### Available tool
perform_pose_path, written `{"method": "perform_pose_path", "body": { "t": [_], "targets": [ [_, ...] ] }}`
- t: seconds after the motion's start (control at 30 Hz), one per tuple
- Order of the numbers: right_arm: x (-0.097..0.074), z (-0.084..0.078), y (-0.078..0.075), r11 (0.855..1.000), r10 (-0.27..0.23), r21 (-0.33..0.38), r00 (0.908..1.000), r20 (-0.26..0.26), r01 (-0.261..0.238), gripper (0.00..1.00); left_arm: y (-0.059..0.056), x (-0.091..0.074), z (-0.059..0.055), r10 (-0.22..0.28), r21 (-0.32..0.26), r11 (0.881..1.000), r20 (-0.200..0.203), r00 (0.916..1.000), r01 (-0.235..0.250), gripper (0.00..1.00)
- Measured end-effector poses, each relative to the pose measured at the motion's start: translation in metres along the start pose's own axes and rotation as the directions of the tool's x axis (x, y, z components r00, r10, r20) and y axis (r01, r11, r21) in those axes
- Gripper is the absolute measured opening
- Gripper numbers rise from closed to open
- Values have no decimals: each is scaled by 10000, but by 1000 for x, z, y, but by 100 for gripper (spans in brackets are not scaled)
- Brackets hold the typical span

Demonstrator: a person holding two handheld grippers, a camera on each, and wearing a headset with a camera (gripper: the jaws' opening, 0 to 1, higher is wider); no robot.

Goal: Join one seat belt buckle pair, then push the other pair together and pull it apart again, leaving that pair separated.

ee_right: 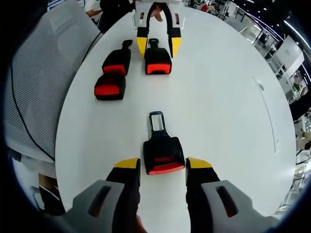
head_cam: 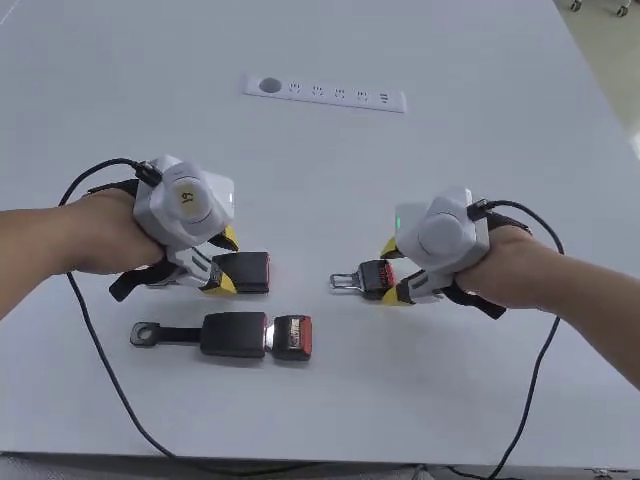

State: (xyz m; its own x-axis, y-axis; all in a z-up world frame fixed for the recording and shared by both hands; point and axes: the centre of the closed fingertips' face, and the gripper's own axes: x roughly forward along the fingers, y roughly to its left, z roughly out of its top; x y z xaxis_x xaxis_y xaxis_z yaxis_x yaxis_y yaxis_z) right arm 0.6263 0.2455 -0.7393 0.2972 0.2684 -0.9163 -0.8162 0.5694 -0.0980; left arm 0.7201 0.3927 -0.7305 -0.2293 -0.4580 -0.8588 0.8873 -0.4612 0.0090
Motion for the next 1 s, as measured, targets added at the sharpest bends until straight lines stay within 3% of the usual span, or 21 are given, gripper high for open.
{"method": "perform_pose_path", "body": {
  "t": [0.33, 1.0],
  "targets": [
    [2, 0, -1, 10000, 9, -39, 10000, 37, -8, 33, -5, 6, -5, -264, 677, 9973, -337, 9991, 287, 34],
    [7, -1, -3, 9999, -78, 144, 9999, -75, 79, 32, -4, 8, -6, -268, 605, 9977, -543, 9982, 301, 33]
  ]
}}
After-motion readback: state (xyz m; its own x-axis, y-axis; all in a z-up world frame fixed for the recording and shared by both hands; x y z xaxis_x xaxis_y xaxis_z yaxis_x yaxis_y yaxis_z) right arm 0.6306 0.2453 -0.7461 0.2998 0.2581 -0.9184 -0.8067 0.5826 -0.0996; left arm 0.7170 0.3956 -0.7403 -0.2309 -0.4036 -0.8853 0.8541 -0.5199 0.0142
